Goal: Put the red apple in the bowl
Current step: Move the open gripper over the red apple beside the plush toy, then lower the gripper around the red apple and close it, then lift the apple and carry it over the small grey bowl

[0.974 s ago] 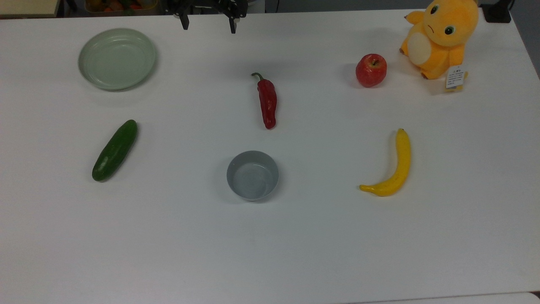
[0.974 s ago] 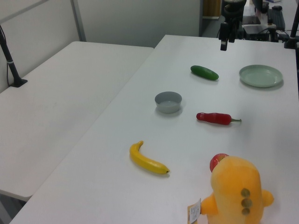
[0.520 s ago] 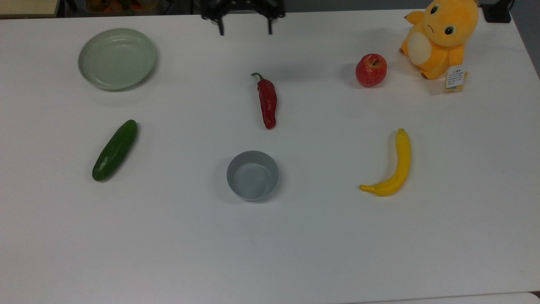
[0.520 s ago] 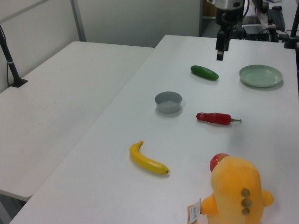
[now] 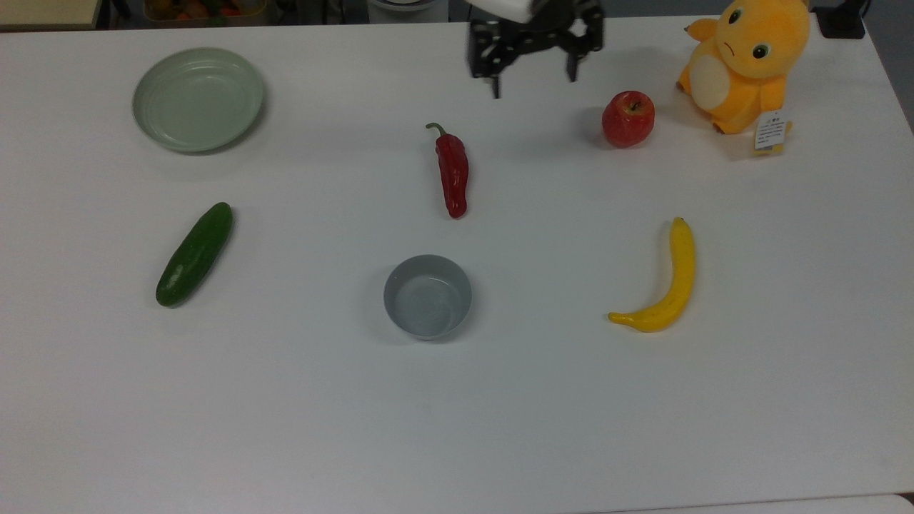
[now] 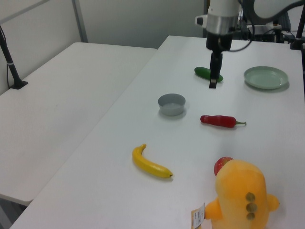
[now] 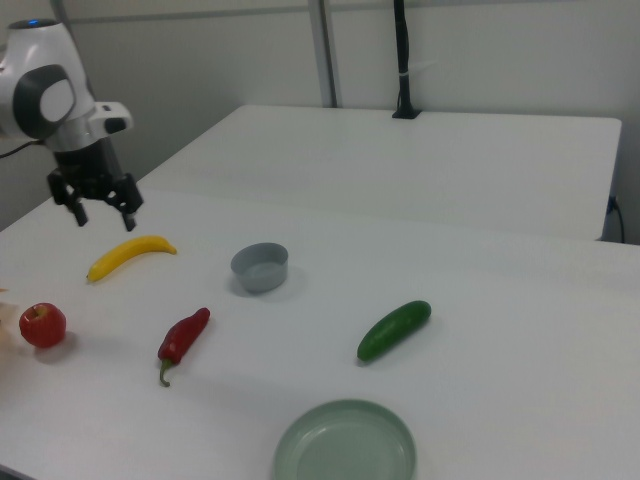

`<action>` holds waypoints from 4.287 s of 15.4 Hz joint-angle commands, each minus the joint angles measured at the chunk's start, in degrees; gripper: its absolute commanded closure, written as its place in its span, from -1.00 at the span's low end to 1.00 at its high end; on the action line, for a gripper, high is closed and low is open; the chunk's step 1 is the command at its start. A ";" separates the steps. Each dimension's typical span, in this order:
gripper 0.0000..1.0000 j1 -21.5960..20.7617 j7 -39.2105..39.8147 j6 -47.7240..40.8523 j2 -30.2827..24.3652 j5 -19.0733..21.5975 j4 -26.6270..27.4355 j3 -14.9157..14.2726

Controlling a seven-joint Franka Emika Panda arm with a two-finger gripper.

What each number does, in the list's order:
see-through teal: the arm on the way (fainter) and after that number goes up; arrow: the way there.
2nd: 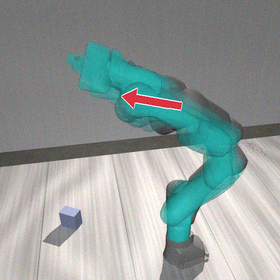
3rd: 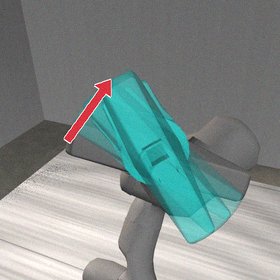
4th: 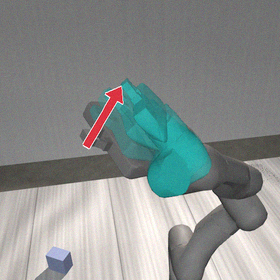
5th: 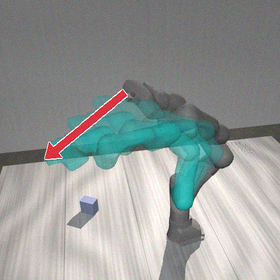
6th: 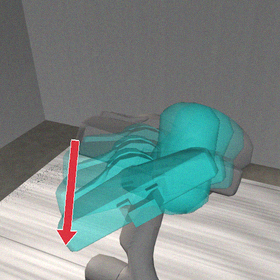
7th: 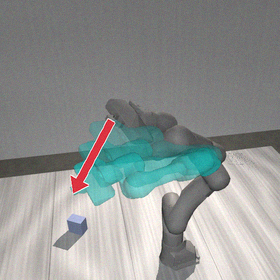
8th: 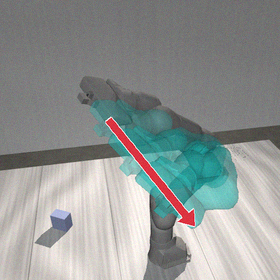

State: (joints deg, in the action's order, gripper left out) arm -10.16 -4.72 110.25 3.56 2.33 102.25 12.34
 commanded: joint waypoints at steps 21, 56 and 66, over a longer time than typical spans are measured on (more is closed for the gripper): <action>-1.00 -9.00 -15.14 8.93 14.36 -6.11 4.36 11.04; 0.26 4.09 -16.37 10.24 12.26 -14.99 -3.82 9.46; 0.26 7.08 -16.63 14.88 13.22 -14.64 -5.84 2.96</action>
State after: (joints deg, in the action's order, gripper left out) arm -3.63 -19.90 120.75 16.40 -11.82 97.51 17.06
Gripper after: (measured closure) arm 0.322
